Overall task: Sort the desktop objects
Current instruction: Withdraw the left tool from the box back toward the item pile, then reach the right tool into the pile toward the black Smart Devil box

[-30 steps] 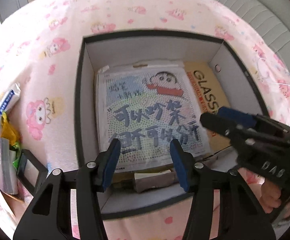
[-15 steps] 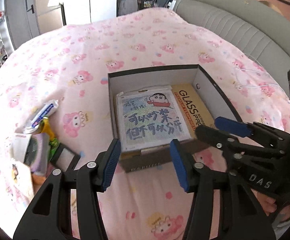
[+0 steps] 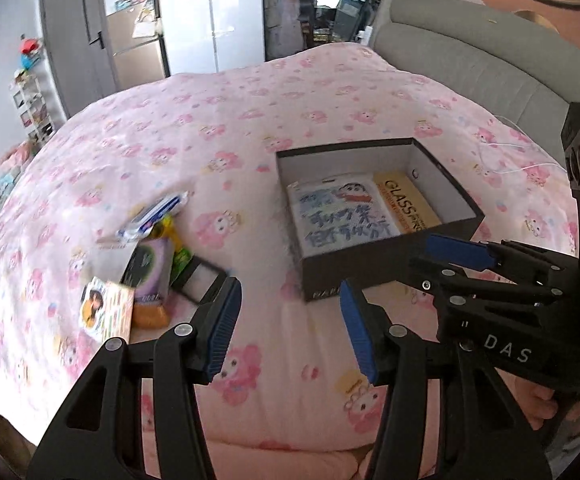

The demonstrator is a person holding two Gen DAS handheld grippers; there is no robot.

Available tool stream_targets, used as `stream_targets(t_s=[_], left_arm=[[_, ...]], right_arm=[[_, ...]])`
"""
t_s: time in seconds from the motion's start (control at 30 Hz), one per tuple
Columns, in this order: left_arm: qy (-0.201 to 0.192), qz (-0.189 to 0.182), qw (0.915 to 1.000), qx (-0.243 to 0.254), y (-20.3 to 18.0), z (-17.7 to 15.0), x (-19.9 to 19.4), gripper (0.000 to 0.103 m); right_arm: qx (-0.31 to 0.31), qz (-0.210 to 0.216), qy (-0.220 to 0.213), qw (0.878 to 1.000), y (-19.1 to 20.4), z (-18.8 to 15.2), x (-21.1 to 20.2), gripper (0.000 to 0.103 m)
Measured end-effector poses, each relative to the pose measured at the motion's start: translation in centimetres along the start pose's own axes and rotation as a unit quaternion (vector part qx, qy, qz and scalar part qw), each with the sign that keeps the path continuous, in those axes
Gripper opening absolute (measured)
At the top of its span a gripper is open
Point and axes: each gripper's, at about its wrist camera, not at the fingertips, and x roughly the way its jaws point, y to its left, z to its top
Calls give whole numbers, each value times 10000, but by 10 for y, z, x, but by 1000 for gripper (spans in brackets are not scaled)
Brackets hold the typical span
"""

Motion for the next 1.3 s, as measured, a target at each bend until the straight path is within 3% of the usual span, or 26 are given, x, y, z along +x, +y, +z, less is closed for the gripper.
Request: stream_targets(t_s=[0.4, 0.5, 0.63, 0.8, 1.1, 1.3], left_arm=[[73, 213, 9964, -822, 86, -60, -20, 50], [78, 126, 9938, -1105, 106, -73, -16, 43], [177, 159, 9887, -1477, 131, -85, -1, 43], [297, 42, 9776, -2083, 161, -88, 30, 43], [627, -274, 9531, -2950, 210, -70, 124, 36], [764, -407, 9384, -3345, 236, -67, 165, 36]], right_arm=[[-781, 600, 437, 9942, 91, -20, 47, 43], [-893, 620, 479, 9929, 108, -24, 60, 43], [-929, 670, 637, 9914, 122, -27, 84, 43], [-975, 795, 800, 9888, 129, -15, 116, 43], [-1012, 550, 919, 9891, 131, 21, 183, 43], [-968, 382, 1013, 9894, 126, 43, 232, 43]])
